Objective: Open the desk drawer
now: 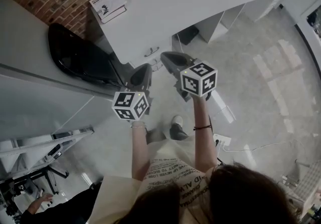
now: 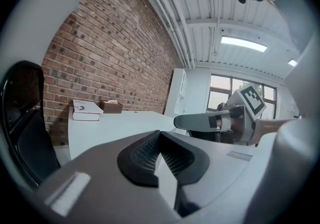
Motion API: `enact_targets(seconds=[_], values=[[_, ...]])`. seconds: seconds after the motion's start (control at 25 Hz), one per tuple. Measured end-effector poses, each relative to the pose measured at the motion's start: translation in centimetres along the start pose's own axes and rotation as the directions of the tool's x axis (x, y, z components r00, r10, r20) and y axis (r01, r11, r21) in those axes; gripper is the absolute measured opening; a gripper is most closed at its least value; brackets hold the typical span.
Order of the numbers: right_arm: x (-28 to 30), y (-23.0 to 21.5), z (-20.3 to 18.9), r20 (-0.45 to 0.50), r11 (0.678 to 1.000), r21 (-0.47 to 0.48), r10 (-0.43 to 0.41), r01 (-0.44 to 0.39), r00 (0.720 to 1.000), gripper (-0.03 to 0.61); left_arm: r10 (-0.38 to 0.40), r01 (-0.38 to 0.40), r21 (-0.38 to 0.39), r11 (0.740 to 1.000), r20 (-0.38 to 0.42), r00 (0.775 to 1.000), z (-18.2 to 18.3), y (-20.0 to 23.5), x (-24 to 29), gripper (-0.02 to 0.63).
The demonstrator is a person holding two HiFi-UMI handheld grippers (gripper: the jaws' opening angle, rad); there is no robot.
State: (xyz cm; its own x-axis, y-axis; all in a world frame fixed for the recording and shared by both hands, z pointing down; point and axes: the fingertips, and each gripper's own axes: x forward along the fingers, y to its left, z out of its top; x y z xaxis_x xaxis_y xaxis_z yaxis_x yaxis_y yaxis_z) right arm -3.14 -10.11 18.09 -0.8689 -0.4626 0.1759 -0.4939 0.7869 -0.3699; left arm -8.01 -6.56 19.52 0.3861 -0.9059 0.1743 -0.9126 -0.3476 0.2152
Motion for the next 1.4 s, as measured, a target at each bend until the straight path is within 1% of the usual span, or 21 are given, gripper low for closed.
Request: enact_targets(seconds=[0.16, 0.28, 0.48, 0.76, 1.0, 1.12, 1.24, 1.32, 1.4], values=[[0.3, -0.7, -0.6, -0.006, 1.000, 0.024, 0.008, -0.008, 1.000, 0.003, 0.023, -0.023, -0.017, 1.000, -0.009, 1.000, -0.9, 0.4, 0.2, -0.003], [0.6, -1.3, -1.4, -0.010, 0.999, 0.049, 0.007, -0.007, 1.000, 0.003, 0.027, -0.027, -0.029, 0.999, -0.021, 0.999, -1.6, 0.6, 0.5, -0.003], [2.2, -1.8, -2.4, -0.021, 0.996, 0.089, 0.000, 0.002, 1.000, 0.003, 0.015, -0.017, -0.037, 0.999, -0.046, 0.999, -2.6, 1.6, 1.4, -0.002], [4.6, -3.5, -2.5, -0.022, 0.995, 0.101, -0.001, 0.003, 1.000, 0.003, -0.009, 0.005, -0.039, 0.999, -0.081, 0.997, -3.8, 3.0, 3.7, -0.002], [5.5, -5.2, -3.6, -0.028, 0.993, 0.121, -0.002, 0.005, 1.000, 0.003, -0.030, 0.024, -0.046, 0.999, -0.124, 0.992, -6.1, 3.3, 5.0, -0.002], [5.9, -6.5, -4.7, -0.024, 0.988, 0.154, -0.003, 0.007, 1.000, 0.003, -0.028, 0.021, -0.055, 0.998, -0.136, 0.990, -7.4, 3.7, 5.8, -0.003], [6.5, -8.3, -6.4, -0.011, 0.977, 0.211, -0.011, 0.013, 1.000, 0.003, -0.026, 0.016, -0.061, 0.998, -0.162, 0.986, -9.3, 4.3, 6.8, -0.002], [6.9, -9.7, -7.5, 0.004, 0.966, 0.258, -0.011, 0.010, 1.000, 0.003, -0.012, 0.001, -0.063, 0.998, -0.176, 0.984, -10.4, 4.9, 7.3, -0.002], [7.4, -10.9, -8.5, 0.006, 0.960, 0.280, -0.009, 0.007, 1.000, 0.003, 0.004, -0.018, -0.078, 0.997, -0.175, 0.985, -11.4, 5.7, 8.0, -0.002]])
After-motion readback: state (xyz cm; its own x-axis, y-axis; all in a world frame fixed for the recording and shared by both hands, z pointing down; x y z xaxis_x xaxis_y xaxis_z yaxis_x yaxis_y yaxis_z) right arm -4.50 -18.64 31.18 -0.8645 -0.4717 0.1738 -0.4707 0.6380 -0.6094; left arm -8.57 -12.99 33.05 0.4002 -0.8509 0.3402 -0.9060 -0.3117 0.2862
